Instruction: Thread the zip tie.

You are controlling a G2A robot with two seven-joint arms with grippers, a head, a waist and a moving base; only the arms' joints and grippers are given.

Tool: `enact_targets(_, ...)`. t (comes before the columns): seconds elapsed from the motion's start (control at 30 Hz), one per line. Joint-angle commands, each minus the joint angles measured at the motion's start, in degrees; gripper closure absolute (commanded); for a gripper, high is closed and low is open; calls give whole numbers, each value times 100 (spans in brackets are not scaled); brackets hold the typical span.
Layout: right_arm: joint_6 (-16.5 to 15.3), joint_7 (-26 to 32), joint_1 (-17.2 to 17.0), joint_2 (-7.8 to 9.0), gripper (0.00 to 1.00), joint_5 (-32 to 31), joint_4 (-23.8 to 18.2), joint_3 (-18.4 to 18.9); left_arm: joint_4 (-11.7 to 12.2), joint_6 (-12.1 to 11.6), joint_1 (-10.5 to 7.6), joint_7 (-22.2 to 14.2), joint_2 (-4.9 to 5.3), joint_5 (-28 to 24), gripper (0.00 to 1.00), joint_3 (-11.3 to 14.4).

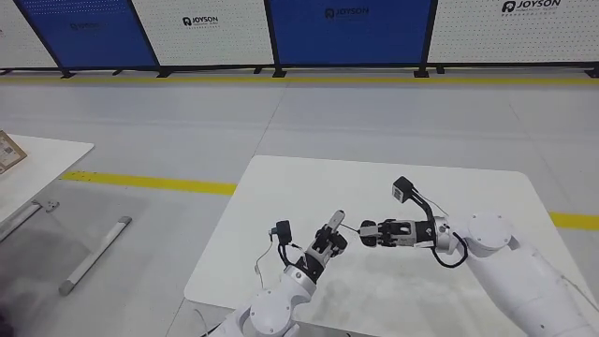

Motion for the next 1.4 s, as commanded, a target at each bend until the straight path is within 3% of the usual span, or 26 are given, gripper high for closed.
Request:
enact_targets(0.0,2,-1,-1,1,100,-1,-2,-1,-1,2,0,2,0,2,0,1)
enact_targets(0.1,16,-75,-44,0,100,-41,-71,-3,7,-23,-11,-17,-3,4,0,5)
enact_targets(0.37,195,193,-180,46,100,-17,-230,181,202,-523,-58,-216,-3,32,0,-136)
enact_targets(0.63,198,190,-183,45,100,-11,-230,185,205,-518,-60,-220,-4,38,0,-133)
enact_targets(0.83,198,190,-183,45,100,-11,-230,185,281,-485,-43,-467,3,231,0,-96)
enact_targets(0.87,198,190,-183,45,100,-11,-230,185,279,-464,-36,-492,5,237,6,-106)
enact_targets(0.9,198,190,-183,45,100,-11,-230,185,270,-459,-27,-499,6,226,54,-121)
enact_targets(0.97,198,190,-183,45,100,-11,-230,185,248,-463,-2,-523,10,206,66,-158)
enact_targets(1.0,198,190,-183,45,100,-11,-230,185,238,-473,11,-528,12,199,77,-174)
enact_targets(1.17,198,190,-183,45,100,-11,-230,185,239,-543,68,-592,23,429,100,-180)
enact_targets(1.37,198,190,-183,45,100,-11,-230,185,243,-611,87,-618,18,413,100,-195)
